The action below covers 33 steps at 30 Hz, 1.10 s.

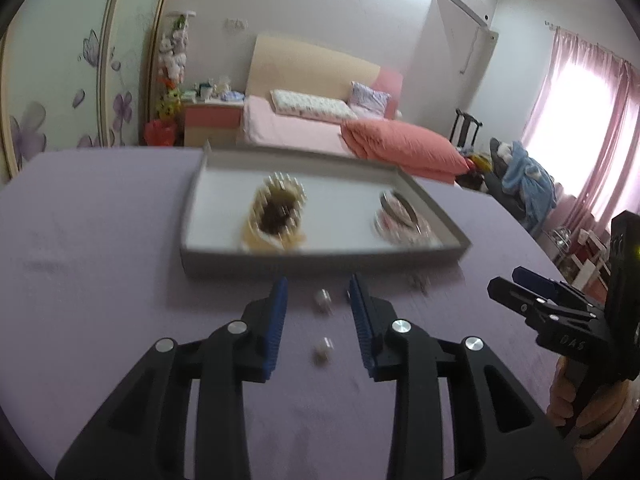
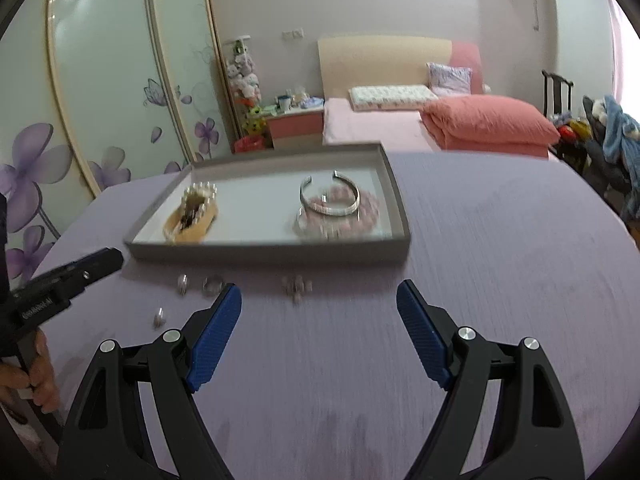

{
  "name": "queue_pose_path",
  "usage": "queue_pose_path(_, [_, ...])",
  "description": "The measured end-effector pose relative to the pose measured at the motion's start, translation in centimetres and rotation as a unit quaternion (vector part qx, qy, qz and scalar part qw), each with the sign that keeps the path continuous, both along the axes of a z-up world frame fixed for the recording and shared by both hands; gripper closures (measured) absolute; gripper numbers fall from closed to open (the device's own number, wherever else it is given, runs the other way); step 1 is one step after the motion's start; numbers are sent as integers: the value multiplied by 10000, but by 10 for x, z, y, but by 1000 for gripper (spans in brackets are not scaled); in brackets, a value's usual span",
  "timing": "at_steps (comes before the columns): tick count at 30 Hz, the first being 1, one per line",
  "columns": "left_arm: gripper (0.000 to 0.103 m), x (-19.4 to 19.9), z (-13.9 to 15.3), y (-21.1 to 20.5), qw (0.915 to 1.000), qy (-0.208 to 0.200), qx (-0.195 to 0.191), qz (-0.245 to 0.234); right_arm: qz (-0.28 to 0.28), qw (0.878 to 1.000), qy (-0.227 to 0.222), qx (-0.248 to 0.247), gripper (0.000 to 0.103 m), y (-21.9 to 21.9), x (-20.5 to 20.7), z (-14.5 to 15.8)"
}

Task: Organize jewelry
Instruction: 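Move the left tool to a white pearl earring and close on it, then close the right tool on the silver earring cluster while the left holds the pearl earring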

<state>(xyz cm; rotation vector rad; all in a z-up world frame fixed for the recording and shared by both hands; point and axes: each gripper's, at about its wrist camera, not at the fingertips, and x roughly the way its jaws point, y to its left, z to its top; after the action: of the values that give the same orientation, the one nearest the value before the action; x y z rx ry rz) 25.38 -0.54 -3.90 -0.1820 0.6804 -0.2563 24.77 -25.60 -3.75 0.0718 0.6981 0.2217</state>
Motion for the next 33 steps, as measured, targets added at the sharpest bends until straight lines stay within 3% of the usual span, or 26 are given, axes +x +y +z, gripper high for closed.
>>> queue_pose_path(8, [70,-4,-24,-19,9986,511,123,-94,-104,9998,126,140,23,-12,-28,-9])
queue_pose_path(16, [70,15,-40,-34,9947,980,294,42,-167,9994,195,233,23,-18,-25,-13])
queue_pose_path(21, [73,19,-41,-35,9941,1001,384,148,-127,9994,209,252,23,-18,-24,-15])
queue_pose_path(25, [89,23,-41,-38,9931,1033,514,209,-85,9994,212,266,23,-15,-24,-15])
queue_pose_path(33, [89,24,-40,-33,9934,1015,486,228,-47,9994,237,247,23,-11,-23,-16])
